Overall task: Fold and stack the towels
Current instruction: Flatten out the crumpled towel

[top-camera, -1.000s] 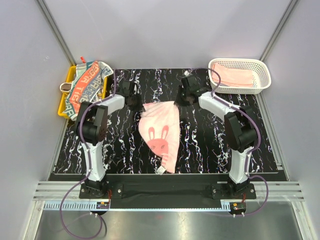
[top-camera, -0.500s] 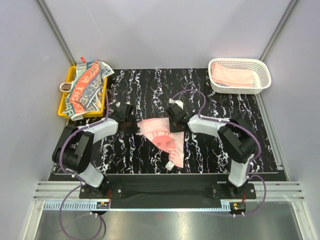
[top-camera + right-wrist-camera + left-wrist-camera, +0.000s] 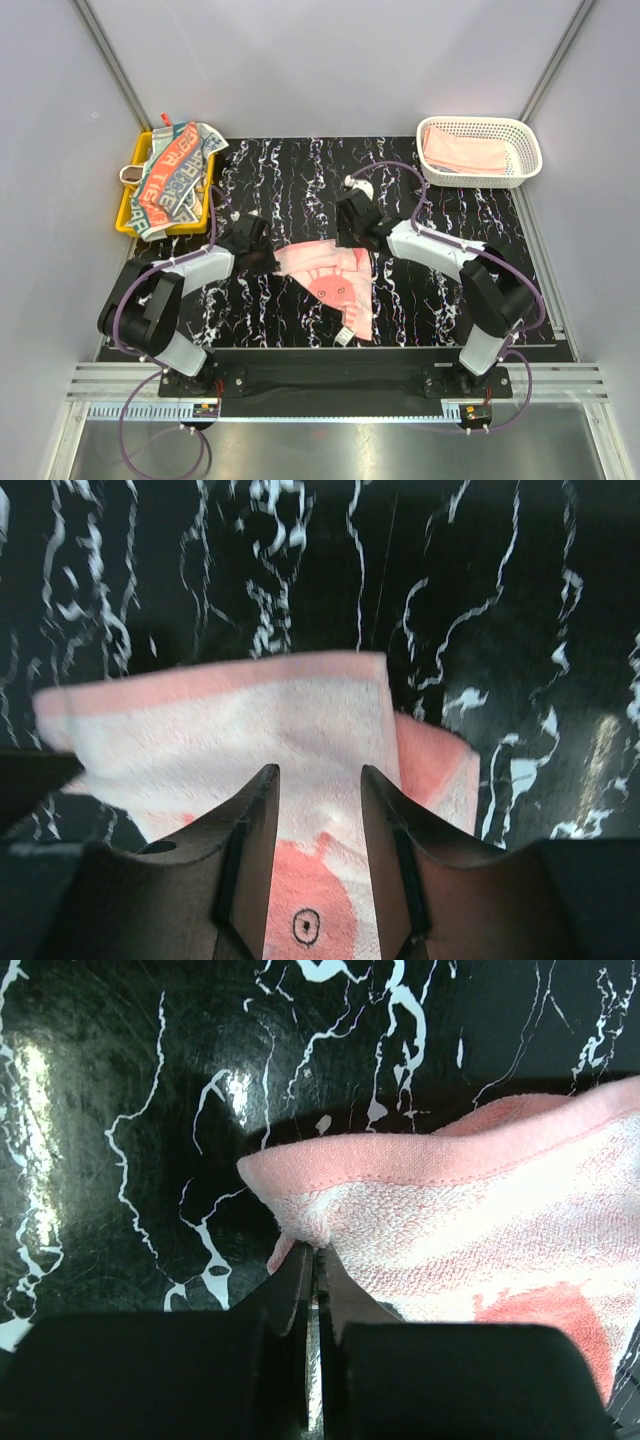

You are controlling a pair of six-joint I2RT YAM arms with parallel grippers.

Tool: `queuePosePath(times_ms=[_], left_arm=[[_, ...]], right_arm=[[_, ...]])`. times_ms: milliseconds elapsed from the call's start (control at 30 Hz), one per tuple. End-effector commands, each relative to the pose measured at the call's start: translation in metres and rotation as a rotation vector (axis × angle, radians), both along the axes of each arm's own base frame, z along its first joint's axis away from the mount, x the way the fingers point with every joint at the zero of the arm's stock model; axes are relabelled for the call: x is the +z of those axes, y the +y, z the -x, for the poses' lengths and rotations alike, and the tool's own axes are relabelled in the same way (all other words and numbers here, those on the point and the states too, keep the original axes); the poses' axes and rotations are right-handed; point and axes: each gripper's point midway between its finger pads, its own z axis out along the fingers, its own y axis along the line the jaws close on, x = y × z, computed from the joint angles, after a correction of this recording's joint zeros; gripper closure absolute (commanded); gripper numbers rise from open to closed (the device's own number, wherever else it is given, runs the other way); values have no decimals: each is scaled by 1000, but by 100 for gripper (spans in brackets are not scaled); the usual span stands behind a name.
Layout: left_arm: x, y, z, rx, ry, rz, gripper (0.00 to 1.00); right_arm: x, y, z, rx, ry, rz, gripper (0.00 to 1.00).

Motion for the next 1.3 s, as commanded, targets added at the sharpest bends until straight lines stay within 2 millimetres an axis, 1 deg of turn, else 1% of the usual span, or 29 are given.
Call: queuePosePath(times_ms=[0, 33, 67, 133, 167, 200, 267, 433, 500, 600, 733, 767, 833, 867, 933, 967, 1000, 1033, 1067, 1100, 1133, 1167, 1200, 1233, 1267], left_arm=[[8, 6, -2, 7, -38, -26, 100], [10, 6, -1, 5, -44, -23, 100], [10, 6, -1, 4, -42, -22, 100], [10, 6, -1, 3, -44, -20, 100], [10, 6, 0, 3, -43, -20, 100], [10, 5, 0, -1, -42, -18, 100], [10, 5, 0, -3, -39, -18, 99], [13, 4, -1, -7, -48, -16, 99], [13, 4, -1, -10, -46, -15, 99], [12, 4, 0, -11, -45, -13, 99], [13, 4, 0, -14, -51, -14, 98], [14, 4, 1, -17, -50, -12, 98], [16, 4, 0, -15, -55, -13, 96], [18, 4, 0, -17, -60, -13, 95], [23, 3, -2, -21, -73, -8, 92], [26, 3, -2, -23, -80, -7, 91], [31, 1, -4, -30, -91, 2, 86], [35, 0, -5, -36, -100, 6, 84], [39, -1, -6, -39, -111, 12, 81], [46, -2, -8, -40, -131, 19, 77], [54, -4, -11, -42, -145, 25, 68], [59, -4, -14, -42, -158, 26, 63], [67, -1, -18, -29, -180, 16, 58], [68, 1, -19, -25, -176, 6, 55], [78, 1, -26, -19, -199, 4, 52]], right_arm=[[16, -4, -30, -29, -32, -1, 55], [11, -10, -34, -36, -17, 19, 55], [8, -11, -37, -38, -12, 27, 55], [1, -9, -44, -29, 3, 11, 55], [-12, -8, -44, -19, 34, 22, 56], [-10, -4, -49, -14, 33, 15, 56], [-23, 0, -47, 5, 72, 23, 57], [-35, 6, -42, 23, 103, -2, 56], [-46, 5, -38, 20, 126, 11, 56], [-57, 2, -36, 7, 141, 28, 57], [-68, 0, -35, 2, 152, 52, 62], [-70, -1, -35, 0, 156, 57, 67], [-69, -3, -37, -5, 149, 67, 73], [-66, -3, -37, -8, 144, 68, 79], [-59, -6, -40, -15, 127, 78, 85], [-51, -7, -41, -18, 109, 76, 88], [-44, -9, -45, -29, 90, 82, 92], [-39, -9, -46, -29, 79, 83, 93], [-27, -9, -48, -33, 55, 74, 94], [-20, -11, -52, -43, 36, 74, 95], [-14, -11, -53, -46, 26, 70, 95], [-5, -10, -54, -47, 6, 61, 95], [1, -11, -56, -52, -7, 58, 96], [5, -12, -56, -58, -14, 57, 96], [15, -11, -58, -60, -35, 44, 96]])
